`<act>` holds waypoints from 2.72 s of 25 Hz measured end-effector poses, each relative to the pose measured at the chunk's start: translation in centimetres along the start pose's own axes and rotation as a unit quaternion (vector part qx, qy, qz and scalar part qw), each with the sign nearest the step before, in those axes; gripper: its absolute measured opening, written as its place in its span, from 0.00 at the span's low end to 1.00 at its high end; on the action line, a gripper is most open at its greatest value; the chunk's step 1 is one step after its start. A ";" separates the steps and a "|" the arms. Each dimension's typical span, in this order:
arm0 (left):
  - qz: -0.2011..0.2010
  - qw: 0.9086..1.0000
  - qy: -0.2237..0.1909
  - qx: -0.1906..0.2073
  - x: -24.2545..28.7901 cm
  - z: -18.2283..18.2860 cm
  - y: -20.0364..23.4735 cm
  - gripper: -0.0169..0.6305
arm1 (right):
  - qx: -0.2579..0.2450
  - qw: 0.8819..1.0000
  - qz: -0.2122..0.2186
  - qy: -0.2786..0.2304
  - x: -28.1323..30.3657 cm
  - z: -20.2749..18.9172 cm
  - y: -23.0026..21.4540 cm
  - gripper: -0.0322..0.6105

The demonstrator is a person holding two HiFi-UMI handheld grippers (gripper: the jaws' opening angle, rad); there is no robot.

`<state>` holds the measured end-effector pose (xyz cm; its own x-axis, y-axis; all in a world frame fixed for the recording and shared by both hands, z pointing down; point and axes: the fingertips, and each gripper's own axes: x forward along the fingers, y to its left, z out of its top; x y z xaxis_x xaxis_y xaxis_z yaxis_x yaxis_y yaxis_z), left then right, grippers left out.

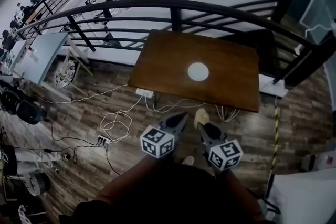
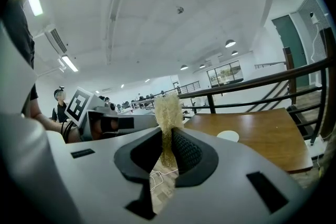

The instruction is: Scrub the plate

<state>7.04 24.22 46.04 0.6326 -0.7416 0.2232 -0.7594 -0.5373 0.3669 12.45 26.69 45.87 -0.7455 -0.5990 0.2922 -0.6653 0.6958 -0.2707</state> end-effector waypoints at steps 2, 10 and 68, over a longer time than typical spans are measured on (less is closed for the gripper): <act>-0.002 1.000 0.004 -0.005 1.0 0.3 0.5 0.04 | 0.004 1.000 0.001 0.004 0.3 0.2 -0.9 0.14; -0.004 1.000 0.019 -0.006 5.9 1.3 4.1 0.04 | 0.017 0.999 -0.025 0.013 1.5 1.0 -6.0 0.14; -0.044 0.958 0.254 -0.123 40.1 -3.2 37.8 0.08 | 0.139 0.948 -0.053 0.281 35.7 -5.7 -44.5 0.14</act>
<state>4.21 -24.53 71.73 0.7323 -0.3729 0.5698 -0.6805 -0.4317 0.5921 15.68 -23.41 73.58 -0.5852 -0.2996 0.7535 -0.7791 0.4654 -0.4200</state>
